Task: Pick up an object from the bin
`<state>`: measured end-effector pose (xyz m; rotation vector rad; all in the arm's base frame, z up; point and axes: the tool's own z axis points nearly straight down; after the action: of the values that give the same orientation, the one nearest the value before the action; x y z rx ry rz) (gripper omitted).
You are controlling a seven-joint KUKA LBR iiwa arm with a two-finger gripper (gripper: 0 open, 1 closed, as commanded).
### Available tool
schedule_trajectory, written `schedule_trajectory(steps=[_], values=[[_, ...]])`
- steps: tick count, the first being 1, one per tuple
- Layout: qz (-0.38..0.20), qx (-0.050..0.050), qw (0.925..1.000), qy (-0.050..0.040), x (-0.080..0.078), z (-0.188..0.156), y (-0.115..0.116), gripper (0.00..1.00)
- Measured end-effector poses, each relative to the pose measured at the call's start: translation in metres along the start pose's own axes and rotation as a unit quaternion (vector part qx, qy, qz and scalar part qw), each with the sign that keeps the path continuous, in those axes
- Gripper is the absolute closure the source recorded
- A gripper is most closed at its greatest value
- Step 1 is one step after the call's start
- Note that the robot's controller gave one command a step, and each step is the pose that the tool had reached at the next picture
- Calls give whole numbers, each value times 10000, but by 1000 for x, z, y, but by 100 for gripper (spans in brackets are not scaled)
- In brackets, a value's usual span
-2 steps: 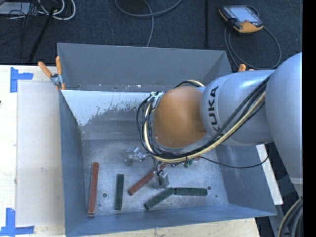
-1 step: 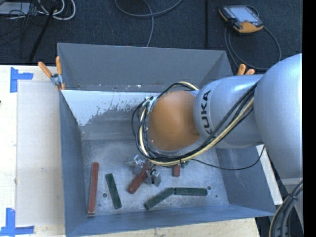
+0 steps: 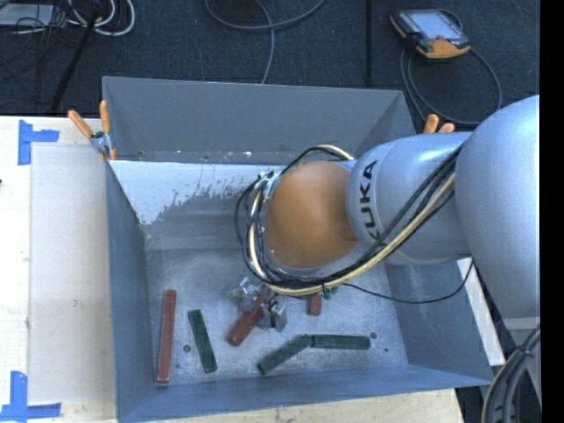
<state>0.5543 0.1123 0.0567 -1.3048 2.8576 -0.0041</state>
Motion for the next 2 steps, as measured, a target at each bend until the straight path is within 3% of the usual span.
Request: schedule_trajectory(steps=[2], values=[[2,-1,10000,-20,0,-20,0,100]])
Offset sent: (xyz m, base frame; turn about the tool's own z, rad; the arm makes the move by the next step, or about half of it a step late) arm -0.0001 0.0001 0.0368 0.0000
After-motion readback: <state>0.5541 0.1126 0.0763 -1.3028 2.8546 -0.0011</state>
